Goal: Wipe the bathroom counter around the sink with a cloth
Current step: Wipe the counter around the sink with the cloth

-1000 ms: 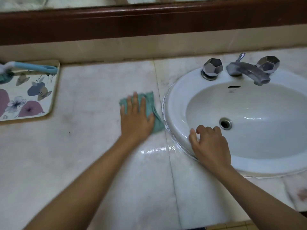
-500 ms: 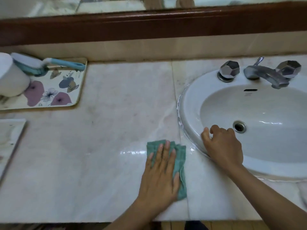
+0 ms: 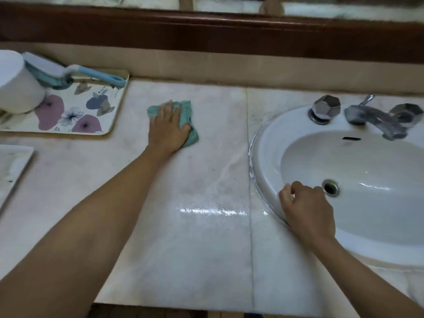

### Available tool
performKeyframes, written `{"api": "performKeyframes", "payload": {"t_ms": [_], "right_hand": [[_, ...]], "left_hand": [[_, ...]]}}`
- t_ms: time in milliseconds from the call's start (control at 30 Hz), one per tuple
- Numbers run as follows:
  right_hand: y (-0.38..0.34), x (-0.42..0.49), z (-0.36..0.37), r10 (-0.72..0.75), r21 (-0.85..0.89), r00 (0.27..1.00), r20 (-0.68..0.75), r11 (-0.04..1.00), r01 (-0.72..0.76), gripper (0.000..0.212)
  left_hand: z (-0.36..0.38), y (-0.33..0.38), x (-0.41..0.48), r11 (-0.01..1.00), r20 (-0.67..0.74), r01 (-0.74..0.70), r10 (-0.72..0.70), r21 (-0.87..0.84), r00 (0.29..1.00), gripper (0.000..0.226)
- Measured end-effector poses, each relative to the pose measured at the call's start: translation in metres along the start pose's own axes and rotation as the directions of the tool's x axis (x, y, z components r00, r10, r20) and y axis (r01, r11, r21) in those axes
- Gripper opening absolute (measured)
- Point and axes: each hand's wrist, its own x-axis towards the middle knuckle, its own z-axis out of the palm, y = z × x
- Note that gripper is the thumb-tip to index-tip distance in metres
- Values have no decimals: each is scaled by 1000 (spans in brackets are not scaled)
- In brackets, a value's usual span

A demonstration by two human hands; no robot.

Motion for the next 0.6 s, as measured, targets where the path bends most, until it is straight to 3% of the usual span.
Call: {"api": "performKeyframes", "payload": {"t_ms": [33,100,200,267,367,433,500,600], "right_hand": [[0,0,0,-6,-7,1000,-7,1000,6,35],[1,-2,1,-11,-16,1000,-20,1000,11,34],[1,-3,1,-15,4,1000,-14,1000,15,32],[1,-2,0,-16,14,1000,3,1000,16,30],[0,-2,-1,-34,1,999,7,999,34,29],[0,-1,0,-46,-16,999,-13,999,46,29],[0,0,1,-63,-34,998,-15,997,63,28],[0,0,1,-71,-35,997,-14,997,71,27]], "left_hand": [[4,16,-6,998,-10,66,-66,-10,998,68],[17,52,-39,997,-22,66,-67,-32,998,70],[40,95,-131,982,-41,-181,179,-48,983,73],[46,102,-193,931,-37,-364,363,-23,931,73],[41,70,-240,851,34,-525,525,-29,850,72],[31,36,-227,792,69,-610,610,-23,790,72],[23,-2,-183,821,43,-570,569,36,821,74],[1,-52,-96,986,-40,-160,162,51,986,75]]}}
